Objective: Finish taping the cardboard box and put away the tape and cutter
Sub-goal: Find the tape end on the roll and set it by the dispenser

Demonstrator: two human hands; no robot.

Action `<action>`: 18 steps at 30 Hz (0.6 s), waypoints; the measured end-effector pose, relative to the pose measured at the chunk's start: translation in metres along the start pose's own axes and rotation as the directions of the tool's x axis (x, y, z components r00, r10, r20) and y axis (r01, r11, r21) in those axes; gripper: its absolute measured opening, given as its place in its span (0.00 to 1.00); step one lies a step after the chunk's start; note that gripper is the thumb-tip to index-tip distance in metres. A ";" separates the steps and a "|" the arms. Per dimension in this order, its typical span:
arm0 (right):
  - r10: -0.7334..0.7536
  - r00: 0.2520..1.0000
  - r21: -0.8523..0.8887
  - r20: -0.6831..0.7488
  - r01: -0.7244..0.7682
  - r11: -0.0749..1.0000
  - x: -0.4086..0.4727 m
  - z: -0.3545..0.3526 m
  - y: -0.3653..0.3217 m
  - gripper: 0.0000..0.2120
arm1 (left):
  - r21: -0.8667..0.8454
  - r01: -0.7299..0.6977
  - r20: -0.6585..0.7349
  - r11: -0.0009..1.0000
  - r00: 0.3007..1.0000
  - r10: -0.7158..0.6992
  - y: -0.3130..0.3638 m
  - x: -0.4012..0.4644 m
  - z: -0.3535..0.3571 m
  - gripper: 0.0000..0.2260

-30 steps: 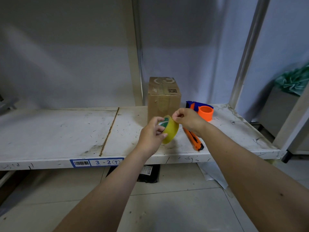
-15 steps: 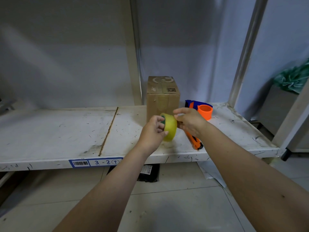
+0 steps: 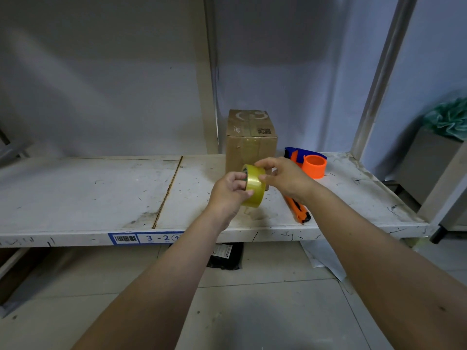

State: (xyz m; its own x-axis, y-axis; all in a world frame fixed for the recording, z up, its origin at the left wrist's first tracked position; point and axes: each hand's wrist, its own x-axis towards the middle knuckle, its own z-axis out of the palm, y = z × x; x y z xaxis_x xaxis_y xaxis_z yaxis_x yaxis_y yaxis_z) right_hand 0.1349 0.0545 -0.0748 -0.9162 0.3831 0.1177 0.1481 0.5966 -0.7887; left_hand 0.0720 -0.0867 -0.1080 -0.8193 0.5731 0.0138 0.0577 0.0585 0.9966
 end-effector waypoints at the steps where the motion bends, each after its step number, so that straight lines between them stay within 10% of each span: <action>1: -0.019 1.000 -0.030 -0.020 0.018 0.999 0.000 0.000 0.000 0.16 | -0.001 -0.005 -0.001 1.000 1.000 0.005 0.000 0.000 0.000 0.17; 18: -0.224 0.967 -0.275 -0.121 0.184 0.943 -0.012 0.011 -0.009 0.10 | -0.119 0.041 -0.077 0.992 0.996 -0.051 0.004 0.000 0.003 0.13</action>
State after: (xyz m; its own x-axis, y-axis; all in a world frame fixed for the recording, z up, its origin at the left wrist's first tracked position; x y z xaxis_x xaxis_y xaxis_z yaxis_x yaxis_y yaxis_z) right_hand 0.1404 0.0373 -0.0758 -0.8742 0.3217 0.3636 0.0733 0.8278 -0.5562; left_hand 0.0739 -0.0844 -0.1038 -0.8629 0.5044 -0.0305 -0.0446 -0.0158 0.9989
